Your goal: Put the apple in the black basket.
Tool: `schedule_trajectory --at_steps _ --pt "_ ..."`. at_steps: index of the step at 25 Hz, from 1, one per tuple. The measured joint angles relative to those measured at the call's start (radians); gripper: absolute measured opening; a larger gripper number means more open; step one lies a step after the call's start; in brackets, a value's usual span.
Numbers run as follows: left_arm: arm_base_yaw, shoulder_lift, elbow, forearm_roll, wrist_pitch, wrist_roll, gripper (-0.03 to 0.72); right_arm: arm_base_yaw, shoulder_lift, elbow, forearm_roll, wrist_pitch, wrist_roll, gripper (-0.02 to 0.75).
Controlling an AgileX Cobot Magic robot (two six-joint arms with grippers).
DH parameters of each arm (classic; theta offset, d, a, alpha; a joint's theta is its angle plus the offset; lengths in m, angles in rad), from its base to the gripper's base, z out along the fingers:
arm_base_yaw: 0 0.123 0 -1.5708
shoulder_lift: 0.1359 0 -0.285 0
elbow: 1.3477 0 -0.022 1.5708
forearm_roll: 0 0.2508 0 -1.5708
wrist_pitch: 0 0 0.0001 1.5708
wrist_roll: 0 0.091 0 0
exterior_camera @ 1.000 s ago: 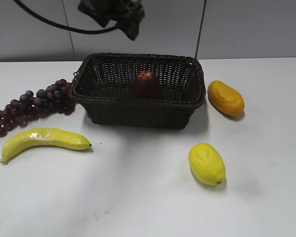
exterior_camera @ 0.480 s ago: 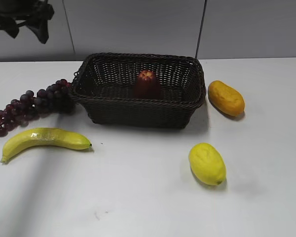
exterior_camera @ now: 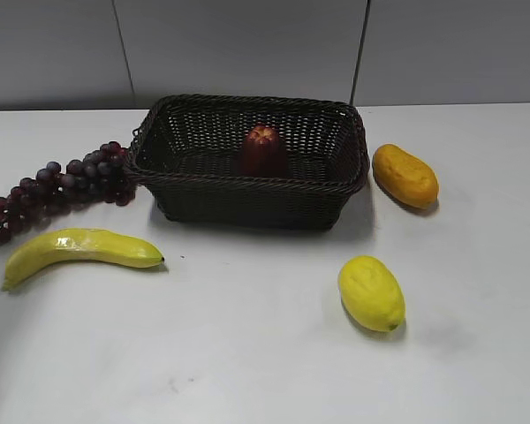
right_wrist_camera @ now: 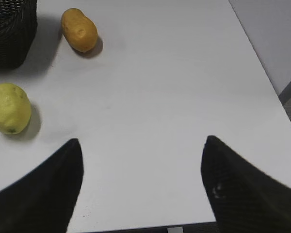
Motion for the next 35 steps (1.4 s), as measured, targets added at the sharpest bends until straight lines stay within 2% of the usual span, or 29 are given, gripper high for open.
schedule_trajectory --at_steps 5,12,19,22,28,35 --pt "0.001 -0.22 0.273 -0.003 -0.018 0.0 0.527 0.0 0.0 0.0 0.0 0.0 -0.001 0.574" --pt "0.001 -0.618 0.666 -0.037 -0.172 0.0 0.526 0.0 0.0 0.0 0.0 0.0 -0.001 0.574" --pt "0.001 -0.982 0.931 -0.037 -0.256 0.0 0.526 0.0 0.0 0.0 0.0 0.0 -0.001 0.574" --pt "0.001 -1.109 0.972 -0.037 -0.263 0.0 0.526 0.0 0.0 0.0 0.0 0.0 -0.001 0.574" --pt "0.001 -1.302 0.975 -0.038 -0.275 0.0 0.526 0.0 0.0 0.0 0.0 0.0 -0.001 0.574" --pt "0.001 -1.458 1.002 -0.037 -0.174 0.0 0.517 0.0 0.0 0.0 0.0 0.0 -0.001 0.574"
